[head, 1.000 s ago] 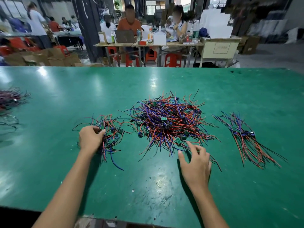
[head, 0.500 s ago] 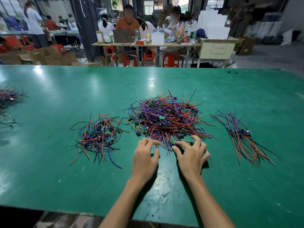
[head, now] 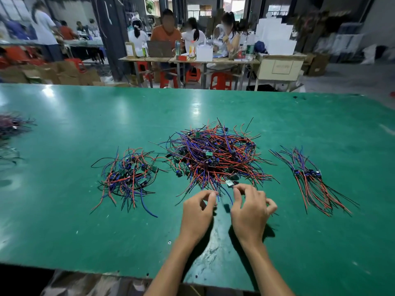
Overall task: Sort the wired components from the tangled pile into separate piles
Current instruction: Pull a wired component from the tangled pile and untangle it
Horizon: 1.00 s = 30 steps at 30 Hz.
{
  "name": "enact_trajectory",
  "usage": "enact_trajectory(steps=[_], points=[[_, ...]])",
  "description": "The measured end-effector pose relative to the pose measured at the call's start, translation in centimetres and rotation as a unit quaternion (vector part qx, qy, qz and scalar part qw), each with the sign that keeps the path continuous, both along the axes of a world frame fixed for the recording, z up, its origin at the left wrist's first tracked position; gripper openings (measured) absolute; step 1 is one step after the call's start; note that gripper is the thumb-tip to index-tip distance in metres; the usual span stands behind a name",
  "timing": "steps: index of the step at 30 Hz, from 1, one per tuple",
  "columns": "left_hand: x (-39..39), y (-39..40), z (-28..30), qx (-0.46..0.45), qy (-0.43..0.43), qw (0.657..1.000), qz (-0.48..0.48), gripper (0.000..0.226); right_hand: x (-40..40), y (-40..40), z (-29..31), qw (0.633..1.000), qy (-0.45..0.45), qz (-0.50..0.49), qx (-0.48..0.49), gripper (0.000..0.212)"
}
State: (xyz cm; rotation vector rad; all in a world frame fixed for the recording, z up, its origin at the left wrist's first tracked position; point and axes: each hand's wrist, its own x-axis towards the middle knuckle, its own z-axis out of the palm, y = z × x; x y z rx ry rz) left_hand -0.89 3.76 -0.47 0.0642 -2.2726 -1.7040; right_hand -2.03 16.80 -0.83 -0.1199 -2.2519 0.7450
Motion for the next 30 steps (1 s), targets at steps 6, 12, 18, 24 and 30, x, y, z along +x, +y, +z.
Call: enact_trajectory(steps=[6, 12, 18, 24, 30], points=[[0.2, 1.1, 1.2, 0.365, -0.100, 0.925, -0.036, 0.020, 2.2, 0.7, -0.5, 0.990, 0.068, 0.075, 0.101, 0.020], [0.7, 0.5, 0.9, 0.425, -0.081, 0.901, -0.011, 0.014, 2.0, 0.8, -0.4, 0.991, 0.060, 0.085, 0.081, 0.013], [0.5, 0.6, 0.7, 0.450, -0.065, 0.891, -0.007, 0.027, 2.0, 0.7, -0.4, 0.978, -0.012, 0.200, 0.061, 0.009], [-0.3, -3.7, 1.5, 0.535, -0.021, 0.844, 0.018, 0.033, 2.1, 0.8, -0.3, 0.977, -0.073, 0.200, 0.017, 0.015], [-3.6, -13.6, 5.6, 0.313, 0.181, 0.908, 0.212, 0.006, 1.7, 0.8, -0.5, 0.969, -0.120, 0.213, 0.016, 0.015]])
